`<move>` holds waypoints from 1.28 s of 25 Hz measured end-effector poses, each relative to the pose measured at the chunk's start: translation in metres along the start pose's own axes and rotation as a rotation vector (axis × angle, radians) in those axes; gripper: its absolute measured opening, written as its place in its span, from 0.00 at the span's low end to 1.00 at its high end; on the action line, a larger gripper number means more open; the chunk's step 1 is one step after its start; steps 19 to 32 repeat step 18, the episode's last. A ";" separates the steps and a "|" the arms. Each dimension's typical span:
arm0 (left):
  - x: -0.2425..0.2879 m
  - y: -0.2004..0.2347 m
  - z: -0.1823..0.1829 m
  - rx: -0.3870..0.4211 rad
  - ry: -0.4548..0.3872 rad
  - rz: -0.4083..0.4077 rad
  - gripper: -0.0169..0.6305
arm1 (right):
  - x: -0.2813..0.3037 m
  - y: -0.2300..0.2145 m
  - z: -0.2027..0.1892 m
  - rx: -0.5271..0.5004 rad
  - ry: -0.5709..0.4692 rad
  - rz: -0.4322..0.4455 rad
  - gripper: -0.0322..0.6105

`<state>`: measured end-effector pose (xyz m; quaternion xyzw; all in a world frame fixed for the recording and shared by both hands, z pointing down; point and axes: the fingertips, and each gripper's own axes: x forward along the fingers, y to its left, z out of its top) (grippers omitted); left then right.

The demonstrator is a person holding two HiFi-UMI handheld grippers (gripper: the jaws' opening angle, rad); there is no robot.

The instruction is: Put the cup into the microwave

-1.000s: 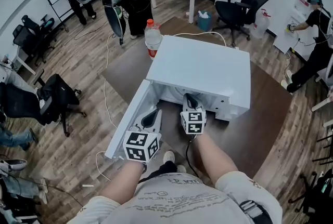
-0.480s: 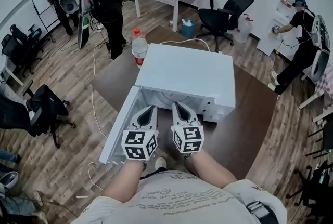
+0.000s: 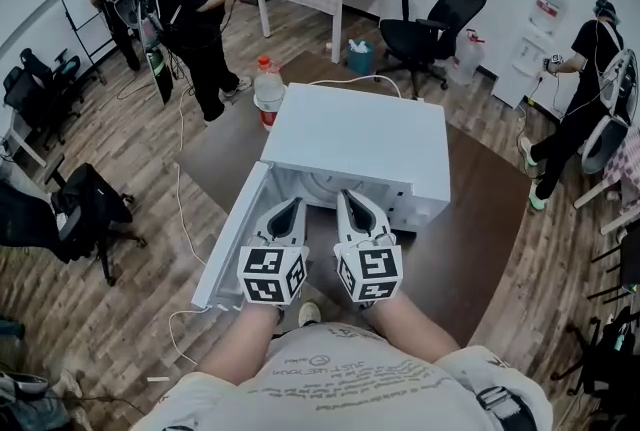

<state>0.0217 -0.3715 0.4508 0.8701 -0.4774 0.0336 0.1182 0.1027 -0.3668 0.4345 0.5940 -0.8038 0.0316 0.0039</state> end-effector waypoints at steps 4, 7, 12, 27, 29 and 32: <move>-0.003 -0.002 -0.001 0.000 0.005 -0.003 0.05 | -0.003 0.002 -0.002 -0.010 0.010 -0.006 0.07; -0.004 -0.004 -0.003 0.002 0.010 -0.009 0.05 | -0.006 0.004 -0.005 -0.016 0.019 -0.005 0.07; -0.008 -0.007 -0.005 0.002 0.013 -0.015 0.05 | -0.008 0.008 -0.008 -0.010 0.034 0.005 0.07; -0.010 -0.008 -0.005 0.005 0.010 -0.021 0.05 | -0.007 0.013 -0.006 -0.009 0.028 0.014 0.07; -0.010 -0.008 -0.005 0.005 0.010 -0.021 0.05 | -0.007 0.013 -0.006 -0.009 0.028 0.014 0.07; -0.010 -0.008 -0.005 0.005 0.010 -0.021 0.05 | -0.007 0.013 -0.006 -0.009 0.028 0.014 0.07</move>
